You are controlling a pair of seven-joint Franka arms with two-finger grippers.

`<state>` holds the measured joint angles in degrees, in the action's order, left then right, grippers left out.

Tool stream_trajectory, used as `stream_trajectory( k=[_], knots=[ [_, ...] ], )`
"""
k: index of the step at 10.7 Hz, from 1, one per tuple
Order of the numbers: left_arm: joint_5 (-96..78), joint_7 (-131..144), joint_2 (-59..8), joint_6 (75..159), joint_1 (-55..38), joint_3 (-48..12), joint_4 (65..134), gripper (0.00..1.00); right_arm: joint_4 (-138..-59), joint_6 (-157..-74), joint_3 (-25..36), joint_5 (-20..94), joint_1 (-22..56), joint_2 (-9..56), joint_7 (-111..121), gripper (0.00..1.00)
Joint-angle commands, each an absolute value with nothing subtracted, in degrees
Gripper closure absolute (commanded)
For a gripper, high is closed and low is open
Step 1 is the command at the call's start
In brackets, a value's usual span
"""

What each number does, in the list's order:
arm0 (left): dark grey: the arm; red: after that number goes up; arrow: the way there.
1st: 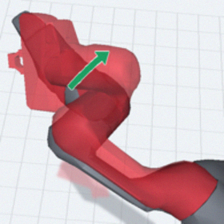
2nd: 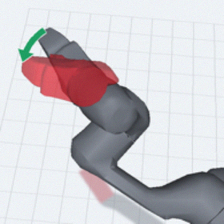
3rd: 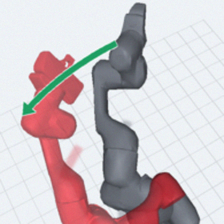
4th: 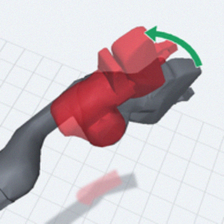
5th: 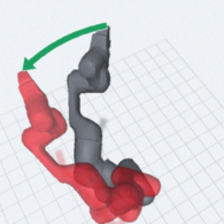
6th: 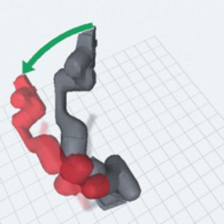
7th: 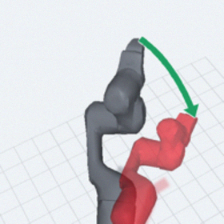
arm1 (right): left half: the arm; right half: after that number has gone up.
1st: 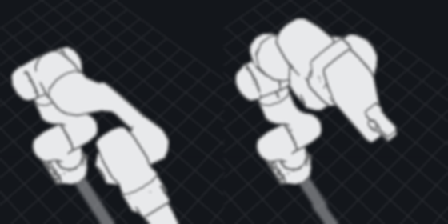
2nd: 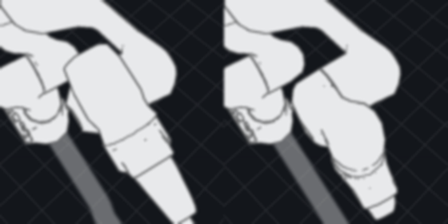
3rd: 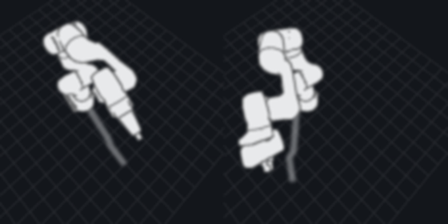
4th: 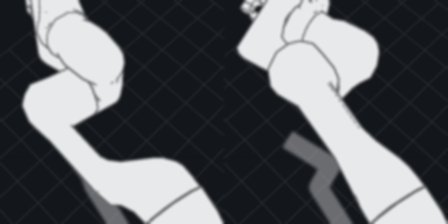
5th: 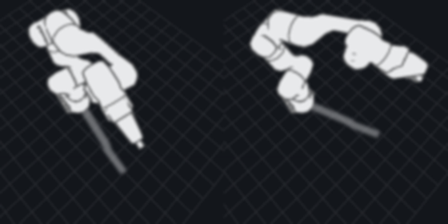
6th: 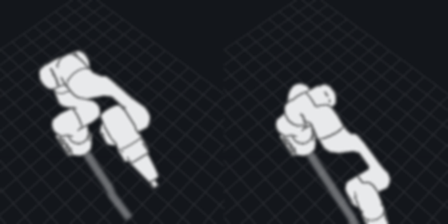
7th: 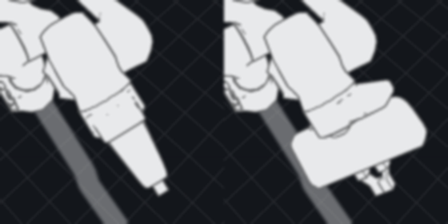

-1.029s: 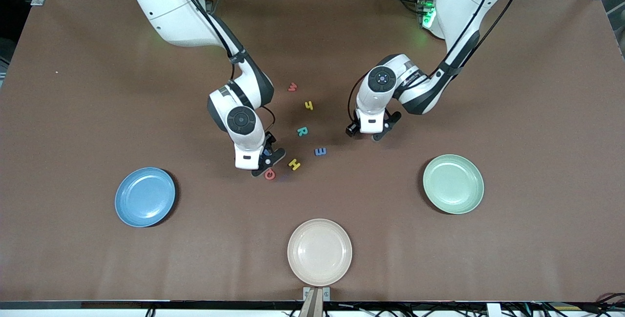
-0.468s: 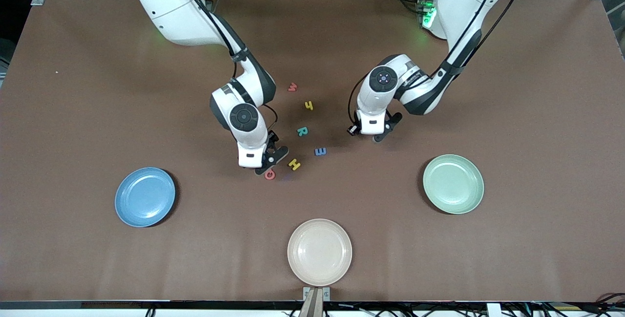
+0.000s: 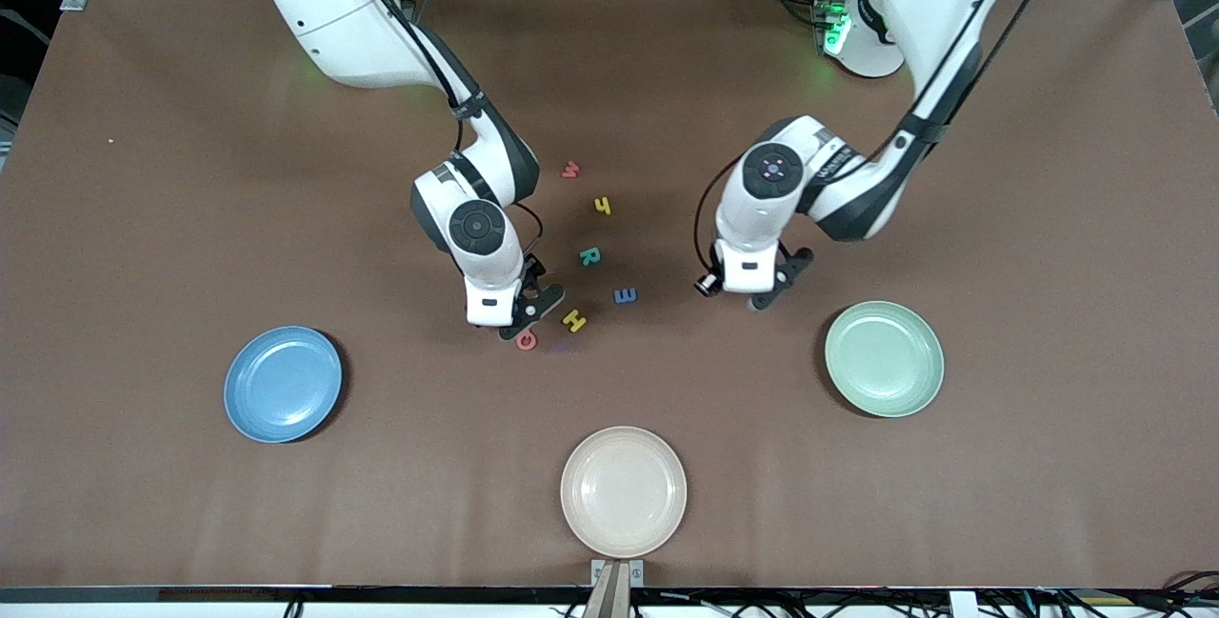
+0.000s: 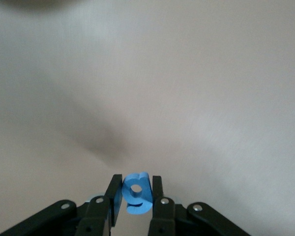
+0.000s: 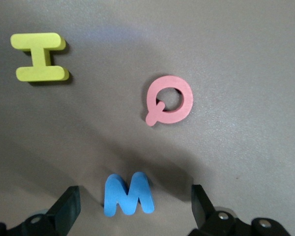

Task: Sort uppercase to blue plate, lowercase to green plate
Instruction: 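Drop the g on the green plate while the right gripper carries the M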

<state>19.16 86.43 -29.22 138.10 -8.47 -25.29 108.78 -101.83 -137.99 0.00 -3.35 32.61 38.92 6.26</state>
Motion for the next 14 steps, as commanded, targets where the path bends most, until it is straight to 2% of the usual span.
stream_trajectory(
  k=[1, 2, 3, 4, 8, 12, 13, 14],
  knots=[
    [20.31, 76.08, -29.26, 133.61, -3.45, -25.66, 104.52, 1.0, -103.27, -137.9, 0.0, -1.86, 32.7, 37.71, 5.8, 0.52],
    [20.13, 70.37, -29.27, 133.42, -0.99, -25.66, 104.07, 1.0, -103.27, -137.64, 0.0, -1.67, 32.7, 37.71, 5.8, 0.77],
    [20.04, 64.74, -29.35, 133.42, 1.73, -25.75, 103.98, 1.0, -103.27, -137.64, 0.0, -1.67, 32.7, 37.71, 5.8, 0.94],
    [19.95, 60.42, -29.62, 133.42, 3.41, -25.75, 103.63, 1.0, -103.27, -137.55, 0.0, -1.67, 32.7, 37.71, 5.8, 1.0],
    [20.04, 46.54, -33.21, 133.42, 9.91, -25.58, 101.34, 1.0, -103.1, -134.93, 0.09, -1.67, 31.82, 34.56, 6.15, 1.0],
    [20.13, 34.39, -36.47, 133.51, 14.85, -25.58, 99.76, 1.0, -100.99, -127.97, 0.61, -2.11, 24.72, 28.22, 6.59, 1.0],
    [20.04, 33.84, -36.47, 133.51, 14.94, -25.58, 99.41, 0.88, -100.99, -127.97, 0.62, -2.72, 22.0, 27.78, 6.77, 1.0],
    [20.04, 33.92, -36.39, 133.51, 14.94, -25.58, 99.49, 0.32, -100.99, -128.06, 0.7, -2.81, 19.19, 27.69, 6.68, 1.0]
  ],
)
